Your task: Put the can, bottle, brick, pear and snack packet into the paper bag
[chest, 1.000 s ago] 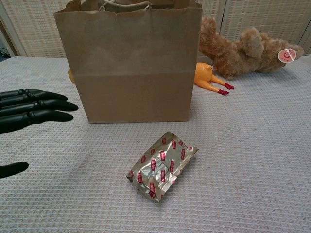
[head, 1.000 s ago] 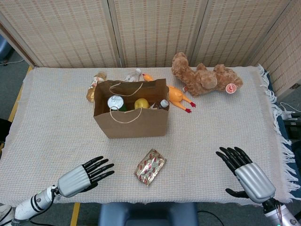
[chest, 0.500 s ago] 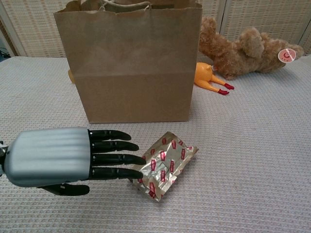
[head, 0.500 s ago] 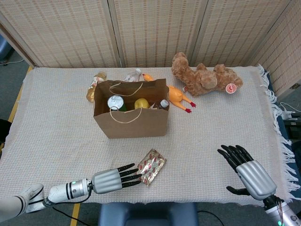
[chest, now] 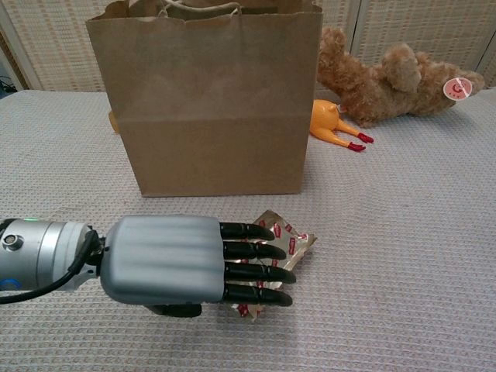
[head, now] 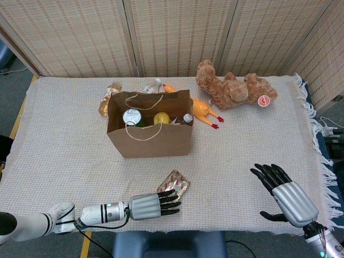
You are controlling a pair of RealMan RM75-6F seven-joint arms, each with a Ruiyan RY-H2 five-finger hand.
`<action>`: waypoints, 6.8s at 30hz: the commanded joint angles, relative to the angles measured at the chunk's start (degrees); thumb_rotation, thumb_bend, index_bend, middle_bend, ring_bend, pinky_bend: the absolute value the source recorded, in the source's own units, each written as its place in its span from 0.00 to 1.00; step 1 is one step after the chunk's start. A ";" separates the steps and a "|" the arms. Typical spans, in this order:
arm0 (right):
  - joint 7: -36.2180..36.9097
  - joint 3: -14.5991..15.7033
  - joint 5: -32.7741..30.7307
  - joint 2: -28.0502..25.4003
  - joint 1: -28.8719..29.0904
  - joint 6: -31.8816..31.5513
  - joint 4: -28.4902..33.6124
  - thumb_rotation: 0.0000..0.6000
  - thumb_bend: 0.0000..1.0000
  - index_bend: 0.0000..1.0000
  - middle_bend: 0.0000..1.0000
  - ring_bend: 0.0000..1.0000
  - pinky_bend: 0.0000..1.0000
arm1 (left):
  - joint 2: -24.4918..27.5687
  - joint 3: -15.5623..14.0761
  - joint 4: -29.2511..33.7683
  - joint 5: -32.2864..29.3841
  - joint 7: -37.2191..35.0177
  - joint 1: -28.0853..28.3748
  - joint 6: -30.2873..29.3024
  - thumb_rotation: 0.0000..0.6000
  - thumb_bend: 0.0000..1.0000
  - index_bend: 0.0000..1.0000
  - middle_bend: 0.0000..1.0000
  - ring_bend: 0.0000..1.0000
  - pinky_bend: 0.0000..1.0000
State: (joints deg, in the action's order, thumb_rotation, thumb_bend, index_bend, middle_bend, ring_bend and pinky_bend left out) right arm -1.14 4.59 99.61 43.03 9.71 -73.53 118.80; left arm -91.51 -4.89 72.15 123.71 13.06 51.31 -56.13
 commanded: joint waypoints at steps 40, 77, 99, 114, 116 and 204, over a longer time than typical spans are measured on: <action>2.14 0.02 0.77 -1.61 0.17 -0.08 0.28 1.00 0.02 0.00 0.00 0.00 0.00 | -5.97 4.39 -1.37 -16.29 16.54 5.80 9.82 1.00 0.36 0.00 0.00 0.00 0.07; 2.19 0.08 1.54 -1.34 -0.37 -1.10 0.13 1.00 0.02 0.00 0.00 0.00 0.00 | 4.37 3.96 12.02 -29.39 21.46 1.95 11.47 1.00 0.70 0.67 0.74 0.70 0.85; 1.57 0.86 4.69 -1.44 -1.68 -3.46 0.57 1.00 0.02 0.00 0.00 0.00 0.00 | 25.63 6.39 22.48 -37.47 15.17 -15.90 -14.92 1.00 0.71 0.71 0.79 0.74 0.87; -0.39 1.10 5.25 -0.87 -2.01 -3.20 0.90 1.00 0.02 0.00 0.00 0.00 0.00 | 16.65 25.41 24.87 -57.91 8.27 -20.04 -29.82 1.00 0.71 0.71 0.79 0.74 0.87; -0.61 1.06 5.04 -0.75 -1.92 -2.90 0.87 1.00 0.02 0.00 0.00 0.00 0.00 | 15.09 28.18 27.33 -59.23 4.80 -19.24 -30.11 1.00 0.71 0.71 0.79 0.74 0.87; -0.14 -4.24 -2.61 16.80 1.18 -2.74 -14.25 1.00 0.02 0.00 0.00 0.00 0.00 | 15.64 1.84 13.39 -32.10 -2.37 -43.65 -42.93 1.00 0.42 0.00 0.00 0.00 0.04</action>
State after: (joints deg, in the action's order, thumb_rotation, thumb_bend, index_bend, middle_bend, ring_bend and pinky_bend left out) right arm -1.42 0.62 96.79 58.98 10.87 -75.60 105.43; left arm -75.66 -3.38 85.93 92.31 11.39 8.01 -99.83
